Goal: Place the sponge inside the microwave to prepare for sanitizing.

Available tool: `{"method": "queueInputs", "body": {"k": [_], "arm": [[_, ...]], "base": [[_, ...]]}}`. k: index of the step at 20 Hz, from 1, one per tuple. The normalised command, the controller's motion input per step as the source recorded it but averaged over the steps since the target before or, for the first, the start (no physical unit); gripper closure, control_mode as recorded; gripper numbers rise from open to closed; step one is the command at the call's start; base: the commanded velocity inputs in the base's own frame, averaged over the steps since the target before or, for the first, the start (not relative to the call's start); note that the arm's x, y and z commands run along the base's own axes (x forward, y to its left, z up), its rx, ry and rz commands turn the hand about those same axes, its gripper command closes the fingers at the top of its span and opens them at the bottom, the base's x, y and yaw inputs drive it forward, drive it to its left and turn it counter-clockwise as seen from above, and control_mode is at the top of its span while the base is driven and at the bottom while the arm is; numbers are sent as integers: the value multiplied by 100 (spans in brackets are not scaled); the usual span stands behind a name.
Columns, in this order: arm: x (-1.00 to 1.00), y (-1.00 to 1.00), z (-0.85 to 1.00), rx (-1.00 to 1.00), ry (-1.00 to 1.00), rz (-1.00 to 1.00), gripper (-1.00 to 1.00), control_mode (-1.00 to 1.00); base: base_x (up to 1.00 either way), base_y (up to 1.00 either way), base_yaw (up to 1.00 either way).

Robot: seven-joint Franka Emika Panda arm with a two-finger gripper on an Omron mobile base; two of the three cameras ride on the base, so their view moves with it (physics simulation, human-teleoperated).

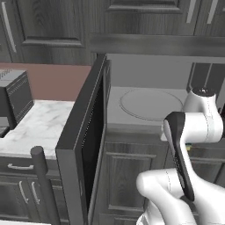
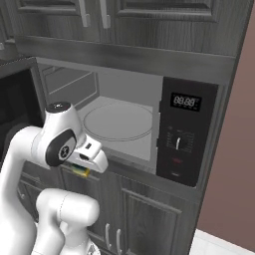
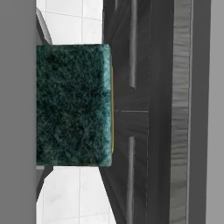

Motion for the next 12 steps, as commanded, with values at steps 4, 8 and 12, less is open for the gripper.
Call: {"method": "queueInputs", "body": {"k": [4, 8, 12], "arm": [[-2, 0, 32, -3, -28, 0, 100, -100], [-1, -2, 52, -6, -27, 0, 100, -100], [16, -1, 60, -7, -23, 0, 100, -100]], "base": [[0, 0, 0], [0, 0, 0], [0, 0, 0]]}}
